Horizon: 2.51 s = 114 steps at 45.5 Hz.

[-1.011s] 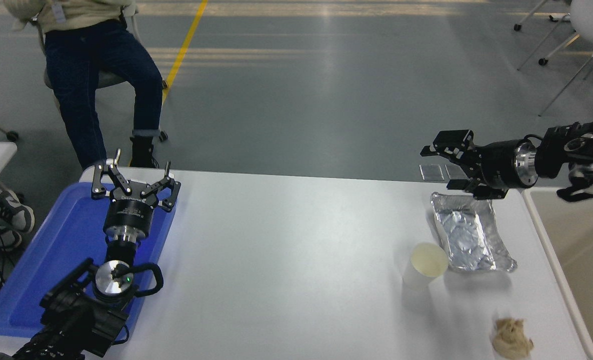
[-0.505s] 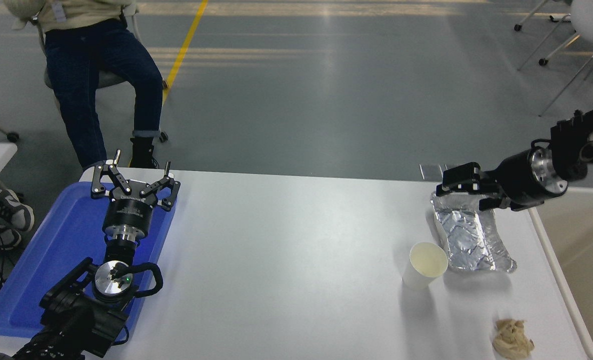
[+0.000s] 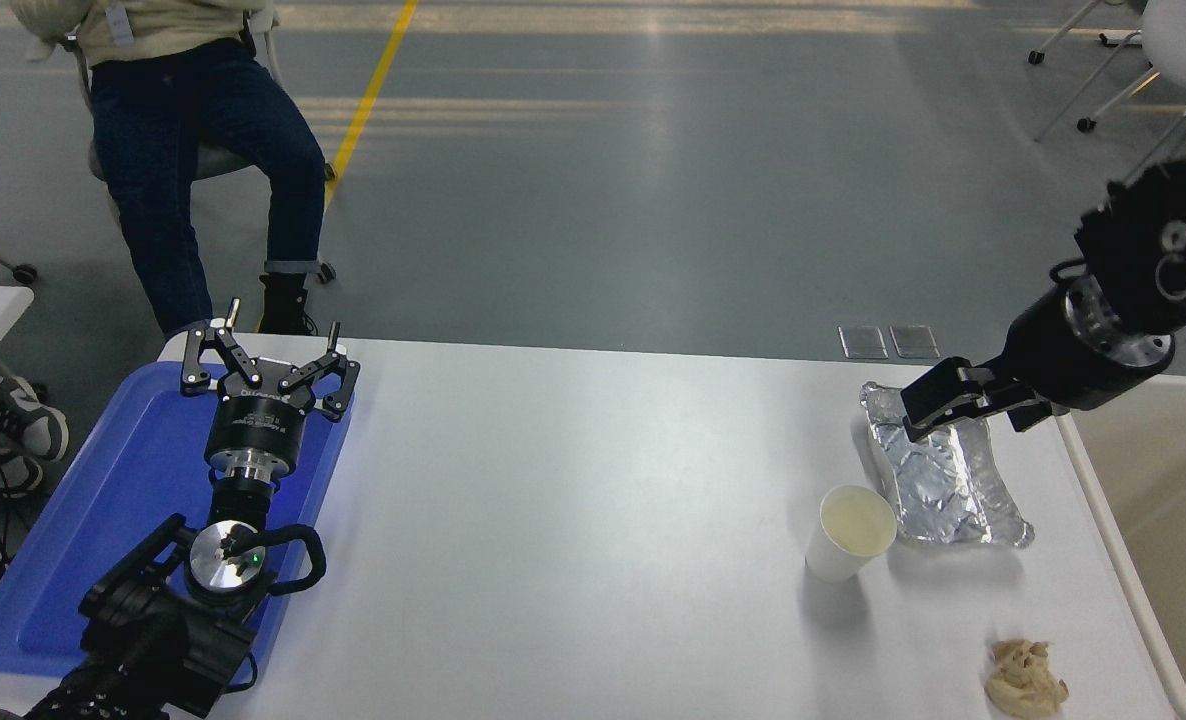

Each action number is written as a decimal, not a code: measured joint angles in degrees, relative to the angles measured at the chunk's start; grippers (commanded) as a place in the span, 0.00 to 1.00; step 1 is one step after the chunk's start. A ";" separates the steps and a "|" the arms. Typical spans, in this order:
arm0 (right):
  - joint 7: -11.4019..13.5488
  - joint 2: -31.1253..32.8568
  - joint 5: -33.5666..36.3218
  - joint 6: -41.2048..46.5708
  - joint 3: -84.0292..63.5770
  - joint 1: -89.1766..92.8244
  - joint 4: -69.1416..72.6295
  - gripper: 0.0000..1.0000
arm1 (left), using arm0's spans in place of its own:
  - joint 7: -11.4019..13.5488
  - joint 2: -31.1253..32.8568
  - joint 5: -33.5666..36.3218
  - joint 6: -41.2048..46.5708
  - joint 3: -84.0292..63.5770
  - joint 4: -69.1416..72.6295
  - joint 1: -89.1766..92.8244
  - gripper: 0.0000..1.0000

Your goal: Pick up paper cup place in dustbin

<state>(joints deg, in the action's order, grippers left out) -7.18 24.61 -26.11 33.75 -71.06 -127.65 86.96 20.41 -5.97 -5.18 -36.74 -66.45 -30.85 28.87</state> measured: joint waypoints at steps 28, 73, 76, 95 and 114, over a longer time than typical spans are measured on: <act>0.58 -3.05 -0.21 3.06 0.43 -1.06 -1.09 1.00 | -0.01 0.00 0.00 0.00 0.00 0.00 0.05 1.00; 0.59 -2.28 -5.35 -7.87 10.62 28.58 -17.95 1.00 | 0.08 0.09 0.00 0.00 0.00 0.00 0.13 1.00; 0.59 -2.28 -5.43 -8.06 11.48 30.15 -18.80 1.00 | 0.08 0.09 0.00 0.00 0.00 0.00 0.13 1.00; 0.58 -2.38 -8.23 -9.60 15.93 39.68 -24.28 0.98 | 0.06 0.10 0.00 0.00 0.00 0.00 0.13 1.00; 0.31 -3.38 -10.02 -11.18 18.78 46.56 -28.86 0.70 | 0.06 0.08 0.00 0.00 0.00 0.00 0.07 1.00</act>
<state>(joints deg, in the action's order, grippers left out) -6.88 21.23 -36.13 22.57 -52.28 -81.09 58.10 20.47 -5.89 -5.19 -36.74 -66.45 -30.85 28.93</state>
